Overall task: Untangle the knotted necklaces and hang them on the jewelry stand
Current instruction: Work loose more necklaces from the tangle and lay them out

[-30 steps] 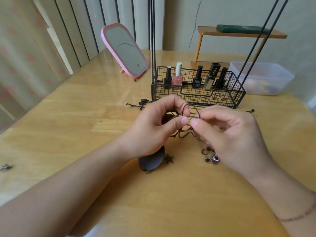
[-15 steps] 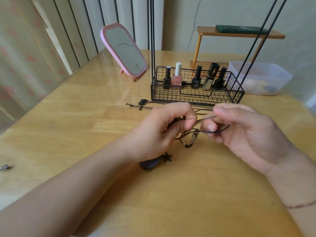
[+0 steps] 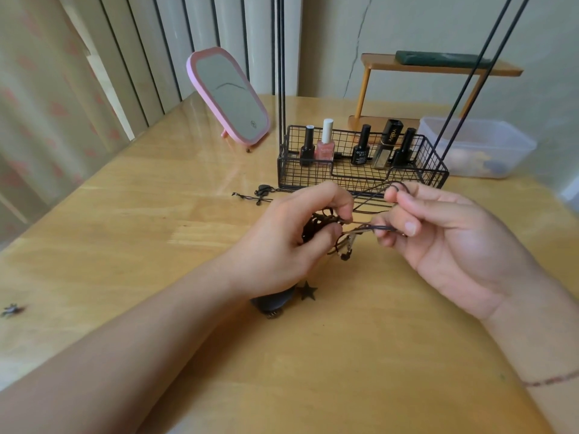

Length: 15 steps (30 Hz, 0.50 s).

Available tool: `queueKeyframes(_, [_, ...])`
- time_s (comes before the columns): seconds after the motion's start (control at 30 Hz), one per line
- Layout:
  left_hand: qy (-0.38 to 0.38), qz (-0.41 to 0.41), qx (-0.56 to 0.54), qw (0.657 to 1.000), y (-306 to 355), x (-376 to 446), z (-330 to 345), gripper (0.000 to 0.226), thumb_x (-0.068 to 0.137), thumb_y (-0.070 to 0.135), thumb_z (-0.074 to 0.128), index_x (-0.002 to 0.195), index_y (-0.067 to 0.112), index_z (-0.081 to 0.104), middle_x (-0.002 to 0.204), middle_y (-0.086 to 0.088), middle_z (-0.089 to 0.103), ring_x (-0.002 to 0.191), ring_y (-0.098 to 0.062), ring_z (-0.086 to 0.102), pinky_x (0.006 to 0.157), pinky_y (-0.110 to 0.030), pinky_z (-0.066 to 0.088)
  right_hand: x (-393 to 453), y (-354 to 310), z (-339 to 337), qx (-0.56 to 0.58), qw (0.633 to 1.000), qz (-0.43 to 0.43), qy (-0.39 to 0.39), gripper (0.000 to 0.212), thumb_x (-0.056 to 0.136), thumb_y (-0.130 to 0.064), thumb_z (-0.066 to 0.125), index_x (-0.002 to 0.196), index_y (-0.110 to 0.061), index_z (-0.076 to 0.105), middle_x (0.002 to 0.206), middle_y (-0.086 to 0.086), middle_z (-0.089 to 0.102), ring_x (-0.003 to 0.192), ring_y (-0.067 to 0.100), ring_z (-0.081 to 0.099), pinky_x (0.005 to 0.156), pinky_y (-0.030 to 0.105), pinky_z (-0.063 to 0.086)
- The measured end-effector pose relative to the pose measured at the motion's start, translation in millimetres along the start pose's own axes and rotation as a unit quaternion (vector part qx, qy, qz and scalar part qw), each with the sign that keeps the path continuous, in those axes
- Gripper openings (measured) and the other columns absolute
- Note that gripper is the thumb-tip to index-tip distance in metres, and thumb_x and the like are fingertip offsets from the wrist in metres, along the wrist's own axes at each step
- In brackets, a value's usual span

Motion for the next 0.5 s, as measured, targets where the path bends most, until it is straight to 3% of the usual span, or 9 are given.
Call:
queueKeyframes(0.1, [0.021, 0.011, 0.065, 0.998, -1.1, 2.7, 3.1, 0.016, 0.088, -0.002, 0.059, 0.089, 0.012, 0.066, 0.092, 0.004, 0.064, 0.088, -0.01, 0.061, 0.078, -0.027, 0.05, 1.1, 3.5, -1.7, -0.023, 0.999, -0.011, 0.027, 0.013, 0.093, -0.007, 0.049, 0.089, -0.006, 0.061, 0.052, 0.001, 0.044, 0.071, 0.02, 0.052, 0.068, 0.03, 0.041])
queueKeyframes(0.13, [0.026, -0.005, 0.08, 0.996, -2.3, 2.9, 4.1, 0.016, 0.087, 0.002, 0.061, 0.086, 0.016, 0.069, 0.088, 0.008, 0.065, 0.088, -0.009, 0.062, 0.079, -0.025, 0.051, 1.4, 5.2, -2.3, -0.053, 0.998, -0.022, 0.04, 0.015, 0.096, -0.005, 0.047, 0.089, -0.005, 0.061, 0.052, 0.001, 0.044, 0.073, 0.021, 0.05, 0.068, 0.028, 0.041])
queueKeyframes(0.23, [0.059, -0.071, 0.075, 0.993, -3.3, 1.4, 4.2, 0.018, 0.086, 0.009, 0.066, 0.08, 0.025, 0.074, 0.073, 0.021, 0.063, 0.073, 0.0, 0.061, 0.068, -0.011, 0.045, 1.2, 8.8, 0.0, -0.134, 0.987, -0.058, 0.065, 0.02, 0.099, -0.001, 0.047, 0.086, -0.004, 0.062, 0.053, 0.001, 0.047, 0.077, 0.022, 0.049, 0.069, 0.024, 0.042])
queueKeyframes(0.33, [0.091, -0.092, 0.067, 0.989, -3.1, -0.5, 3.6, 0.014, 0.084, 0.017, 0.065, 0.079, 0.025, 0.075, 0.066, 0.015, 0.065, 0.061, -0.006, 0.061, 0.059, -0.021, 0.05, 0.6, 10.0, 2.8, -0.125, 0.989, -0.054, 0.058, 0.02, 0.1, 0.0, 0.048, 0.089, -0.005, 0.063, 0.052, 0.001, 0.045, 0.078, 0.023, 0.05, 0.066, 0.022, 0.044])
queueKeyframes(0.5, [0.058, -0.124, 0.079, 0.987, -3.0, 0.1, 2.6, 0.013, 0.083, 0.017, 0.066, 0.081, 0.028, 0.073, 0.071, 0.009, 0.068, 0.067, -0.01, 0.064, 0.064, -0.03, 0.056, -0.7, 11.1, 6.5, -0.084, 0.995, -0.032, 0.038, 0.017, 0.1, -0.001, 0.048, 0.092, -0.002, 0.063, 0.053, 0.003, 0.045, 0.077, 0.024, 0.051, 0.062, 0.021, 0.046])
Point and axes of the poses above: each hand's wrist, its own x-axis towards the middle knuckle, its own z-axis out of the palm, y = z × x, the point moved 3 cm from there along x, towards the middle knuckle
